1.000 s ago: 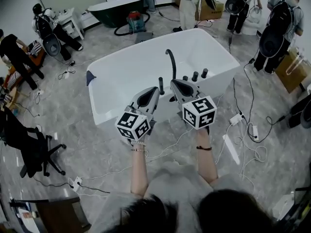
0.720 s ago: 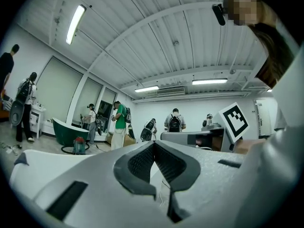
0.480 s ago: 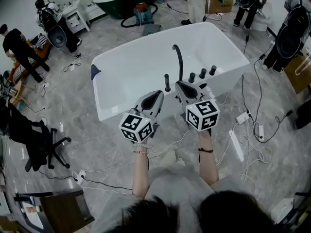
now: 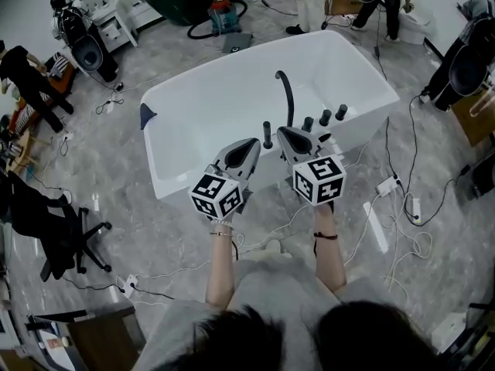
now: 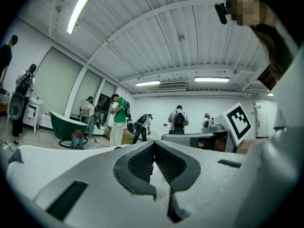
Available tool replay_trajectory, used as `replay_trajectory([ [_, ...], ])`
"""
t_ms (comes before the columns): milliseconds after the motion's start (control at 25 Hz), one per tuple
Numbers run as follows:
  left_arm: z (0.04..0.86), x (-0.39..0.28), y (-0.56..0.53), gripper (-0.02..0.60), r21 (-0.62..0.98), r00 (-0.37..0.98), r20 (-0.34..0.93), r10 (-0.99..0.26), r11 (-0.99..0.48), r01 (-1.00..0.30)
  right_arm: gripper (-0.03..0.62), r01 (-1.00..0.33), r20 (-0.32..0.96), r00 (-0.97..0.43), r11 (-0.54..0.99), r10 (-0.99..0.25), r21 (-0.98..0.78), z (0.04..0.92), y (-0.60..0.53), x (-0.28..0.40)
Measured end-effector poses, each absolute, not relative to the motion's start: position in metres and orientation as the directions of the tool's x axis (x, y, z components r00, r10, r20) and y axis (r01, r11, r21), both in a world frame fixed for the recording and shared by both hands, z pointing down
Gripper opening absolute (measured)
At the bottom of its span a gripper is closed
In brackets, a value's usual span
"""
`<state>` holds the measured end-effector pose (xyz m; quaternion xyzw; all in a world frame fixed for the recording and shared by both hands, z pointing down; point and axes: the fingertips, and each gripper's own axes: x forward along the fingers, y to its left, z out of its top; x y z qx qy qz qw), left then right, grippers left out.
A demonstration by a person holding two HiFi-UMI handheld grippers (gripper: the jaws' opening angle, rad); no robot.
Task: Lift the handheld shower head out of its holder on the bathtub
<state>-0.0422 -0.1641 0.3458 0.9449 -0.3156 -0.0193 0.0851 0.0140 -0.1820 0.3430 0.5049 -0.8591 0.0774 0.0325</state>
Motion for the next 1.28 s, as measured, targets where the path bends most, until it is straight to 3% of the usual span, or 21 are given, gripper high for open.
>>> replay_trajectory([
  [640, 0.384, -0.021, -0.225, 0.006, 0.248, 0.766, 0.069, -0.639, -0.733, -0.633, 0.000, -0.859, 0.218, -0.512, 0.490, -0.831, -0.151, 0.397, -0.246, 0.042],
  [1280, 0.488, -0.033, -0.284, 0.006, 0.290, 0.703, 0.173, -0.690, -0.646, -0.706, 0.015, -0.810, 0.305, -0.584, 0.564, -0.752, -0.161, 0.507, -0.317, 0.046],
])
